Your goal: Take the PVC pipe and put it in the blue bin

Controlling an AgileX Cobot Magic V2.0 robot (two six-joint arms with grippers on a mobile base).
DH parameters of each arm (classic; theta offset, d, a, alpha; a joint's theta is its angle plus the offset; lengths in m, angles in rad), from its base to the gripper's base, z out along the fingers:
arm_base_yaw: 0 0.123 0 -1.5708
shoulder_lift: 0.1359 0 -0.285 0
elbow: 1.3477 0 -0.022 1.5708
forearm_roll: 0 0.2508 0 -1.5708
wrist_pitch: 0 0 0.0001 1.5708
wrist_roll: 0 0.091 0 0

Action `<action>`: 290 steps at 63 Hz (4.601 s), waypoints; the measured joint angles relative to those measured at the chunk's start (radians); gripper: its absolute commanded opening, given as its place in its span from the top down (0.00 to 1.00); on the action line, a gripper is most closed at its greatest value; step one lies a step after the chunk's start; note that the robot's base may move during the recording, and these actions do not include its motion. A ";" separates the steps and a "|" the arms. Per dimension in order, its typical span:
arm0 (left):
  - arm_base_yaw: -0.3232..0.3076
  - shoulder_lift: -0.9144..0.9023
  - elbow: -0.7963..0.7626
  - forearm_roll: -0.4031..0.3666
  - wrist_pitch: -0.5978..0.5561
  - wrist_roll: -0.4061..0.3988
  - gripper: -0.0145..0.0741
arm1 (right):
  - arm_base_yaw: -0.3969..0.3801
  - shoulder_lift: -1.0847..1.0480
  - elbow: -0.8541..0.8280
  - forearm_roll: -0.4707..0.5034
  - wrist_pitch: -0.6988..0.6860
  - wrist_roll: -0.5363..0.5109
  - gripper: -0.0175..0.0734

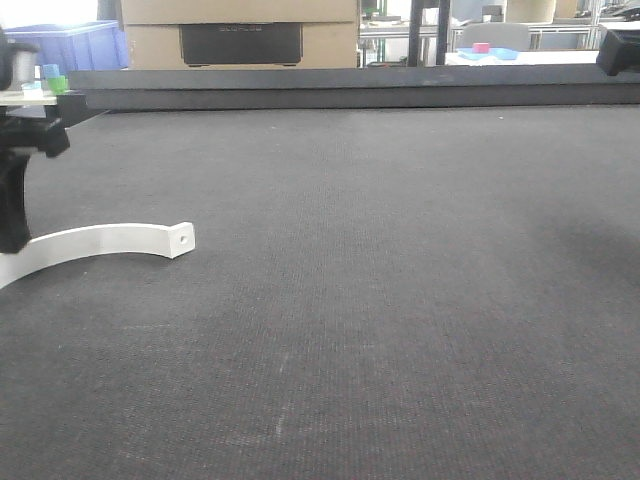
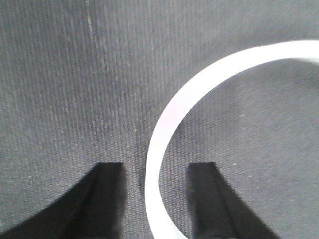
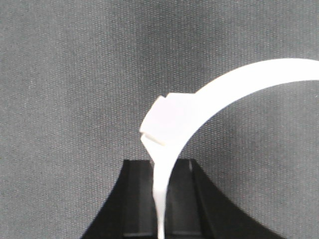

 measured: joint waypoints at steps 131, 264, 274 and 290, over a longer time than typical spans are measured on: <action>0.000 -0.504 -0.006 -0.130 -0.104 0.000 0.96 | 0.000 -0.302 0.004 0.000 -0.087 -0.074 0.99; 0.000 -1.099 0.428 0.022 -0.596 0.002 0.96 | 0.000 -0.976 0.332 0.002 -0.536 -0.119 0.99; 0.000 -1.099 0.428 0.022 -0.596 0.002 0.96 | 0.000 -0.976 0.332 0.002 -0.536 -0.119 0.99; 0.000 -1.099 0.428 0.022 -0.596 0.002 0.96 | 0.000 -0.976 0.332 0.002 -0.536 -0.119 0.99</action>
